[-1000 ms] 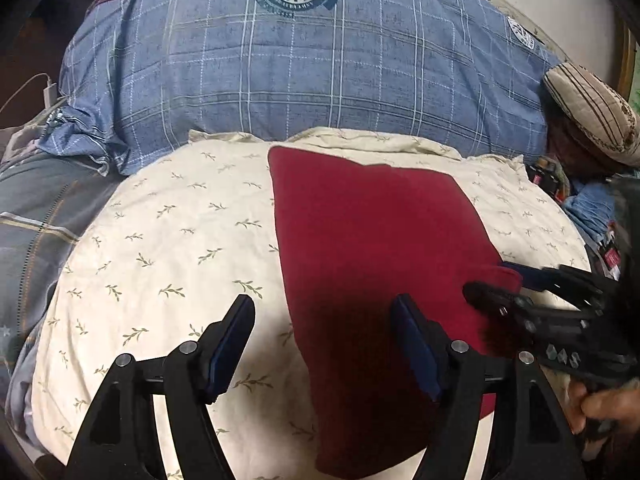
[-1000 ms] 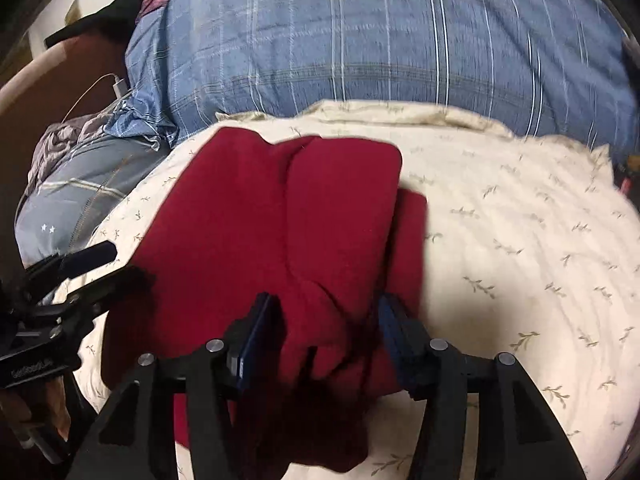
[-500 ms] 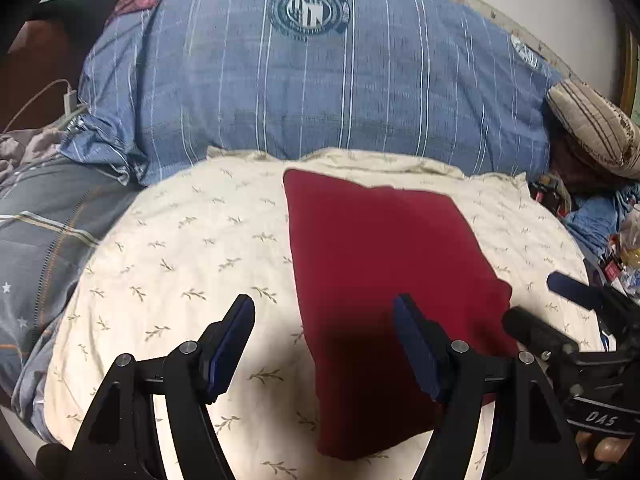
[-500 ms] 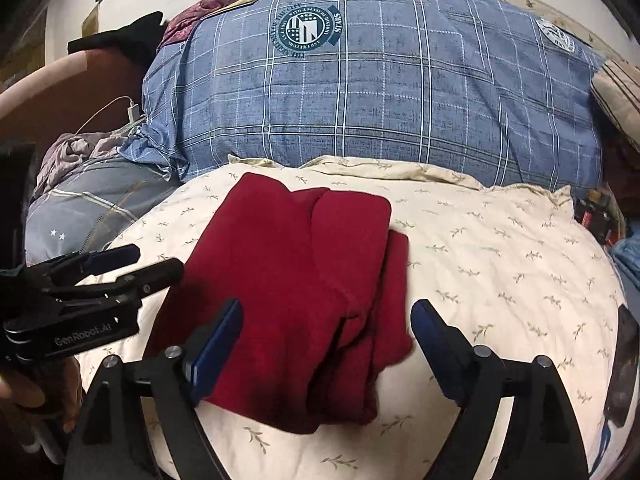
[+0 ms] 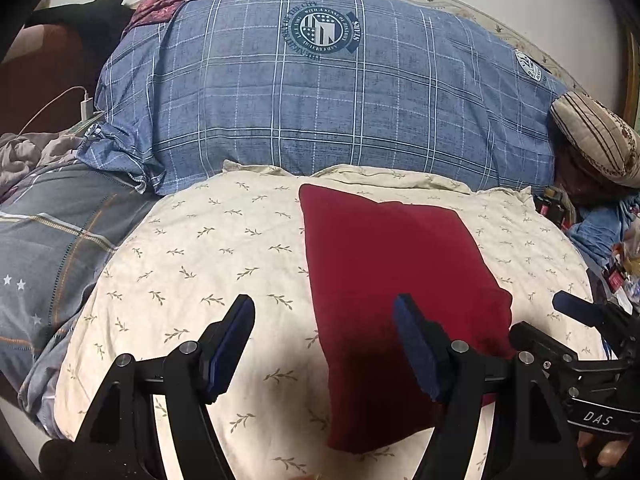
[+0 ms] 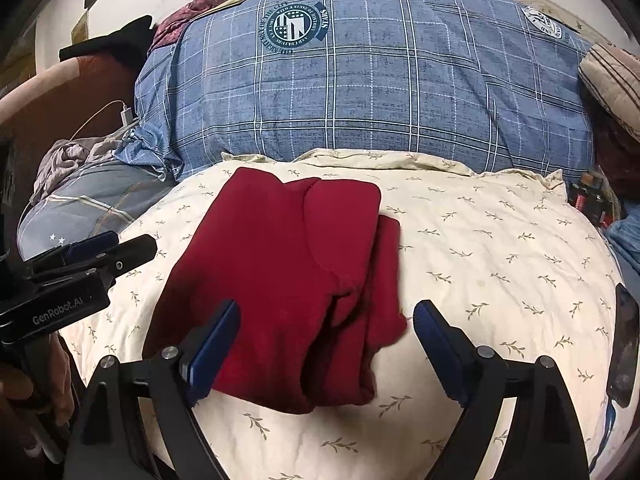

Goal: Fold small clothes

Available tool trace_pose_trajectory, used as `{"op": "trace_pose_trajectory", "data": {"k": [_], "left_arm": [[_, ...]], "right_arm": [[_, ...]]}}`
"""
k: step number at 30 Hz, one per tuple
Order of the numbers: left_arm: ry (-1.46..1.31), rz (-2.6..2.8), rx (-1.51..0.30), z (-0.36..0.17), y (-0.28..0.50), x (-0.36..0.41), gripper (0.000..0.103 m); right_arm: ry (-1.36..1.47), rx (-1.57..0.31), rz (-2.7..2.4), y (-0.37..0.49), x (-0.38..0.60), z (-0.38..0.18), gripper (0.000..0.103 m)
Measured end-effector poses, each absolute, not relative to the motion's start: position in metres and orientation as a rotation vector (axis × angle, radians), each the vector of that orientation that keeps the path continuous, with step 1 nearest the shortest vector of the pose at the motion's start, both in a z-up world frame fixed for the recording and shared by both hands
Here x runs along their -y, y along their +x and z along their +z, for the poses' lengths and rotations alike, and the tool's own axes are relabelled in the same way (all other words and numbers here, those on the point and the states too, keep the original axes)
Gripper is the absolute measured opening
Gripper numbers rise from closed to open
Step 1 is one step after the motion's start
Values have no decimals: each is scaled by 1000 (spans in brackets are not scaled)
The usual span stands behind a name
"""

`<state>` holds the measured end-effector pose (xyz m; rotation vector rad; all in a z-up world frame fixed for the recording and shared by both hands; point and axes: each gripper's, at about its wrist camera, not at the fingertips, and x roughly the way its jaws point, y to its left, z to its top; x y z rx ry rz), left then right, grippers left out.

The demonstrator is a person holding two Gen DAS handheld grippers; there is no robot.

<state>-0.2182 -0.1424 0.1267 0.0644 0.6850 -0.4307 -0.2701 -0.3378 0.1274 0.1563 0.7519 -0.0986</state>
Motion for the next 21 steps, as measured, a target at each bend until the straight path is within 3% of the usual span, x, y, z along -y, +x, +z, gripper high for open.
{"op": "trace_pose_trajectory", "data": {"k": [21], "left_arm": [[85, -426, -704, 117, -208, 145, 71]], "right_arm": [[161, -800, -110, -255, 336, 114, 90]]}}
